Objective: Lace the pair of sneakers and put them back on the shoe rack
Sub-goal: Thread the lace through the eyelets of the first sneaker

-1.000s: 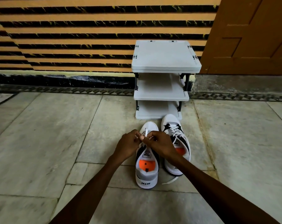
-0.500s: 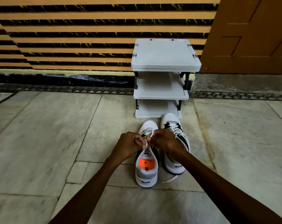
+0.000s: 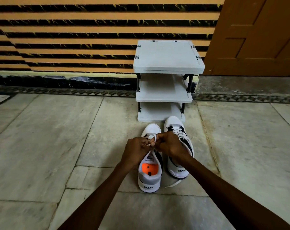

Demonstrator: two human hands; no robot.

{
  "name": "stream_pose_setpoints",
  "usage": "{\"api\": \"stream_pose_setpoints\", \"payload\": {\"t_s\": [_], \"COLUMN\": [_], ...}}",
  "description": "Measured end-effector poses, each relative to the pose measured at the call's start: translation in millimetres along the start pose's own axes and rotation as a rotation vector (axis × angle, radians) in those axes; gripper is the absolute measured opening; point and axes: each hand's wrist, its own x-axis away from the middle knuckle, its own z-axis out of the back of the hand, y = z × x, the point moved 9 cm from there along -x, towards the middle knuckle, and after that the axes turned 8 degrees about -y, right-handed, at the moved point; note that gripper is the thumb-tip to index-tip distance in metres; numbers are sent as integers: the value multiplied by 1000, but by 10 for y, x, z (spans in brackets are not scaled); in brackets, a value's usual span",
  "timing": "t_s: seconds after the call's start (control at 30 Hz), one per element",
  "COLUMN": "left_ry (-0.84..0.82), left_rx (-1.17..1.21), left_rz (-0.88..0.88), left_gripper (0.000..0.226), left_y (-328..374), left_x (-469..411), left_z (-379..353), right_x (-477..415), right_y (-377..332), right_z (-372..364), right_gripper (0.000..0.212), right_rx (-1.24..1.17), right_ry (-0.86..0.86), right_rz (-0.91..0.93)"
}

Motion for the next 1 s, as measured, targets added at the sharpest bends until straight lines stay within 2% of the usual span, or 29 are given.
{"api": "stream_pose_setpoints", "payload": {"t_s": [0.13,0.23,0.33,0.37,0.43,0.57,0.67,0.77,0.83,0.9,1.0], "left_ry": [-30,-1,-5,-33,-70,-28,-130,-273,-385,-443,-339], "left_rx": [259,202,-67,-93,-21,30,298,490,414,213,-420], "left_rz": [95,59,39,30,12,6,18,112,131,106,61], "left_gripper": [16,15,15,15,15,18,9,19,20,19,16], "left_y": [-166,-119,-79,-73,-48,-14,13,30,47,64,119], "left_x": [12,11,-30,-41,-55,-66,-81,-42,-11,3,-27], "left_z": [118,183,200,179,139,155,103,62,32,41,181], "right_x": [42,41,46,48,49,39,46,39,38,44,58], "right_y": [-69,-56,-20,-12,-13,-30,-12,16,17,12,-6], "right_z": [5,-8,2,8,14,18,24,22,31,33,18], "right_gripper": [16,13,2,3,4,5,7,7,6,6,5], "right_rx": [43,99,95,93,88,81,62,39,47,41,69], "right_ry": [30,55,67,72,70,71,63,48,53,56,64], "right_rz": [59,82,91,88,78,63,51,49,53,52,55]}}
